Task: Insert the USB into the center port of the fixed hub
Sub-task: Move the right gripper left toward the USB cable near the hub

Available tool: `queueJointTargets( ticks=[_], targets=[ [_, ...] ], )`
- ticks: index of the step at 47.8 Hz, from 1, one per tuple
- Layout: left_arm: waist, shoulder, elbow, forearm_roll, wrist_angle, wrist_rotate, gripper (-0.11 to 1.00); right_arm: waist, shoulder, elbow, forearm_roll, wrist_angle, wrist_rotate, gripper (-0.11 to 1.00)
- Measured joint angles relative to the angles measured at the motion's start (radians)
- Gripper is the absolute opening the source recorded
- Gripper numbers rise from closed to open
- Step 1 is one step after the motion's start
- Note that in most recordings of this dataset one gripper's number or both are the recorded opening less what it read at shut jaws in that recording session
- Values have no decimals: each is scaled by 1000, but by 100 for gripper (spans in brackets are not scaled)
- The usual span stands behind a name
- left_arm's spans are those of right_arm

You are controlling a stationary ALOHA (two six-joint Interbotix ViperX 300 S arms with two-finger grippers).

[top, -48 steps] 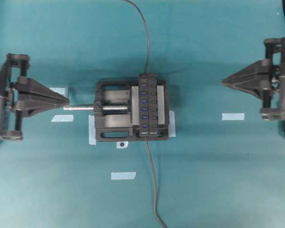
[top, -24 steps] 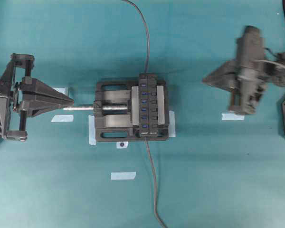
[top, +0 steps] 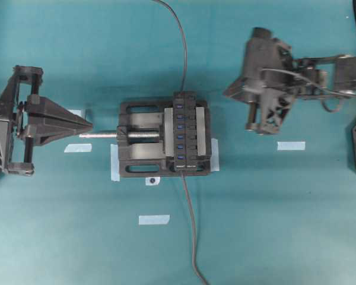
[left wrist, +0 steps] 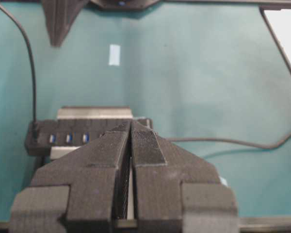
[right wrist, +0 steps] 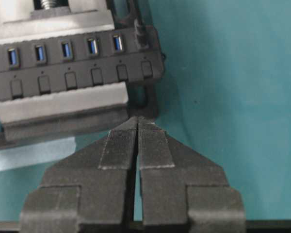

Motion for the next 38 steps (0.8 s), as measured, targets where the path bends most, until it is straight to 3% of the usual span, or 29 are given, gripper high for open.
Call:
queueJointTargets(
  ticks=[9, 26, 38],
  targets=[
    [0, 0, 0, -2, 0, 0, 0, -8, 84, -44, -5, -11, 0, 1],
    [2, 0, 0, 0, -2, 0, 0, -14, 179, -129, -63, -18, 0, 3],
    [0, 0, 0, 0, 0, 0, 0, -17, 212, -143, -63, -25, 0, 14]
  ],
)
